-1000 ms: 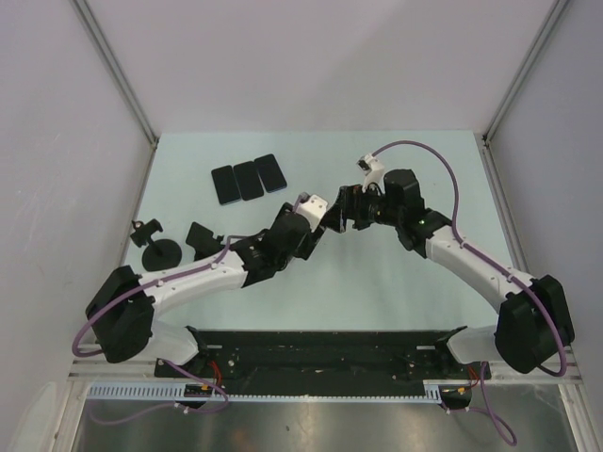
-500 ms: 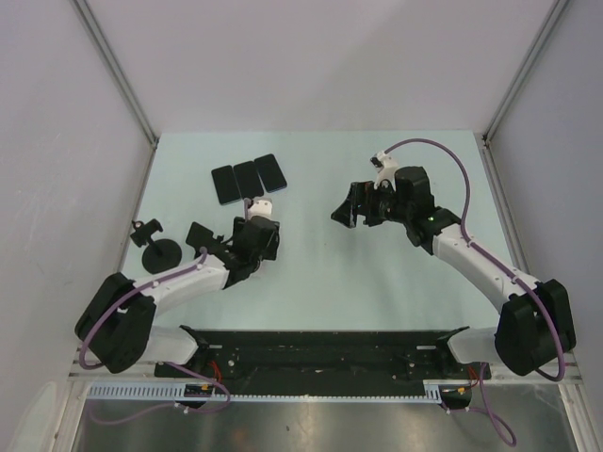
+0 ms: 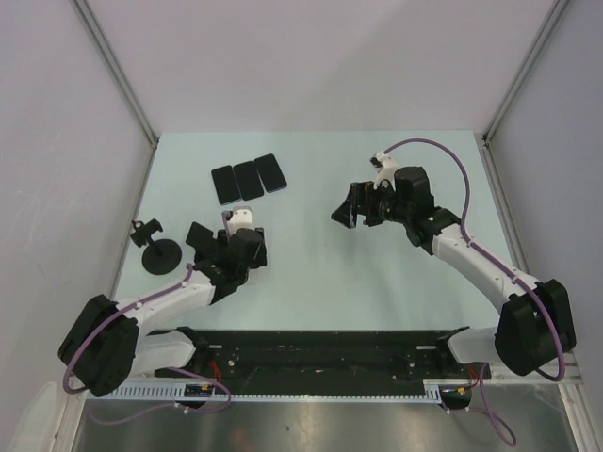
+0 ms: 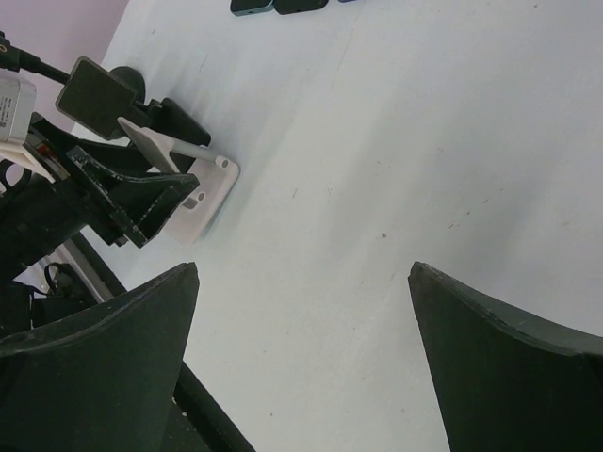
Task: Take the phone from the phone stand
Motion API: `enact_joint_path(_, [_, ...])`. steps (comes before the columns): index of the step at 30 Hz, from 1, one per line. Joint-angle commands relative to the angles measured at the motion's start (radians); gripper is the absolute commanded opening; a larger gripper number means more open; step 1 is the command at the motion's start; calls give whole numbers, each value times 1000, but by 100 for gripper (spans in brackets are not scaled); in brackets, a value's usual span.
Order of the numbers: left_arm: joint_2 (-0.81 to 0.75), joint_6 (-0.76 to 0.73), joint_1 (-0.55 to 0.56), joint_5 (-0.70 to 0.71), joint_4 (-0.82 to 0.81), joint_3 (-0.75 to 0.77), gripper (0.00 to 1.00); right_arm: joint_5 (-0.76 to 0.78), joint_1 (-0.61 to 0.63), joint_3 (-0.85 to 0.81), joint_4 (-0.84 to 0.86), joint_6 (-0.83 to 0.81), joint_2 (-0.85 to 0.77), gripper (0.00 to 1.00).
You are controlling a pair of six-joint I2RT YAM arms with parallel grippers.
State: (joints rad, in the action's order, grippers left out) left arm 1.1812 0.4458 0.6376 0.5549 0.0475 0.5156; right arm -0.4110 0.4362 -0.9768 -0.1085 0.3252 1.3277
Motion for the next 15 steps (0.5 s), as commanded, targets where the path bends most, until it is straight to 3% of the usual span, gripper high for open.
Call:
enact_joint_path(1, [-66,18,-9,-18,34,-20,72,15,-5,-40,27,-12,-13,100])
enact_joint_path(7, [-115,-4,-9,-75,38,-26,91,47,-7,-40,65,-9,-5,100])
enact_joint_path(12, [-236,1,-9,-142,63,-26,100,93,-31,-40,84,15,-1,100])
enact_joint_path(15, [-326,-15,-9,-179,109,9,100,147,-43,-40,72,23,-13,100])
